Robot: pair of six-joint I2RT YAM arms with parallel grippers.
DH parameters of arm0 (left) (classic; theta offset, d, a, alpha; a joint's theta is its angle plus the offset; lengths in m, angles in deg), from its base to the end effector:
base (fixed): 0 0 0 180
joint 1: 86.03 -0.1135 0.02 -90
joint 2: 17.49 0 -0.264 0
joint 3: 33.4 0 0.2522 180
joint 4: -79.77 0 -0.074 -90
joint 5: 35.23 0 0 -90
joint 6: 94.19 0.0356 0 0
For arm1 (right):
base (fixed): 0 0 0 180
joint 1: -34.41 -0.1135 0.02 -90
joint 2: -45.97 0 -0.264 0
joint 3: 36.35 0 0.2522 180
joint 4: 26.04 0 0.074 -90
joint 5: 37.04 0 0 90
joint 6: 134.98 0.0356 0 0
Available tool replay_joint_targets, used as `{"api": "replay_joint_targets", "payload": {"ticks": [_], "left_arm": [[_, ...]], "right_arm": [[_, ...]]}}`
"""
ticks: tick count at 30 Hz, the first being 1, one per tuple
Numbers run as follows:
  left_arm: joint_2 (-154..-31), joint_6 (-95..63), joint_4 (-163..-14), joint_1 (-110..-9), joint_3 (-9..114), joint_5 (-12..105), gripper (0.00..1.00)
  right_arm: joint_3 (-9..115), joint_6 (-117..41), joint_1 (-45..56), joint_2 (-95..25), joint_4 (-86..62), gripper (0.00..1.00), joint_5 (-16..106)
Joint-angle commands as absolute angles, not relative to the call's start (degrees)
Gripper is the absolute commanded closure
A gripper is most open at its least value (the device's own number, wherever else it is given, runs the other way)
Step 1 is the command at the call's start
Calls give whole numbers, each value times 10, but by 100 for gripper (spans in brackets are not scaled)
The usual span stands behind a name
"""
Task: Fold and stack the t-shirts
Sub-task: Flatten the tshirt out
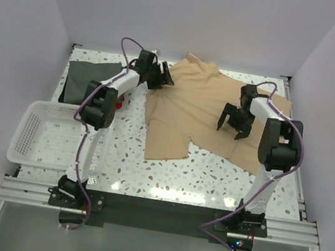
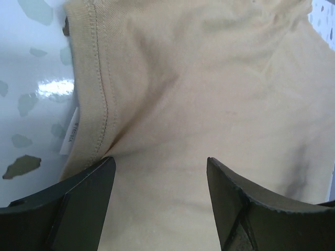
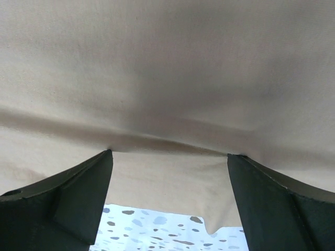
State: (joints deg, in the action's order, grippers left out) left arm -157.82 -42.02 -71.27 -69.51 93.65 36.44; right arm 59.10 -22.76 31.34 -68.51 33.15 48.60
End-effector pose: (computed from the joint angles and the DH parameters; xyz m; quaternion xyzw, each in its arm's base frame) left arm 0.5226 -0.1667 0.1516 -0.1035 0.8991 -0.3121 0.2890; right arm 0.3895 0.0236 0.1643 0.1615 0.9808 0.0594 0.0918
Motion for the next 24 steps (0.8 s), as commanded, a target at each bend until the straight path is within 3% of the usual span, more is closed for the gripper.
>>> {"api": "replay_joint_targets", "payload": {"ticks": [1,8,14,24], "left_arm": [[-1614,-383,-678,-709,965,412,24],[-1555,-360,-701,-704,959,415,24],[-1425,-298,-679,-673,905,449,28],[-1152,-297,-584,-565,562,589,31]], "right_arm": [[624,-210,309,-709,338,6,465],[686,-207,300,-708,360,6,439],[750,-220,300,-678,393,6,431],[665,-204,301,-567,385,6,432]]}}
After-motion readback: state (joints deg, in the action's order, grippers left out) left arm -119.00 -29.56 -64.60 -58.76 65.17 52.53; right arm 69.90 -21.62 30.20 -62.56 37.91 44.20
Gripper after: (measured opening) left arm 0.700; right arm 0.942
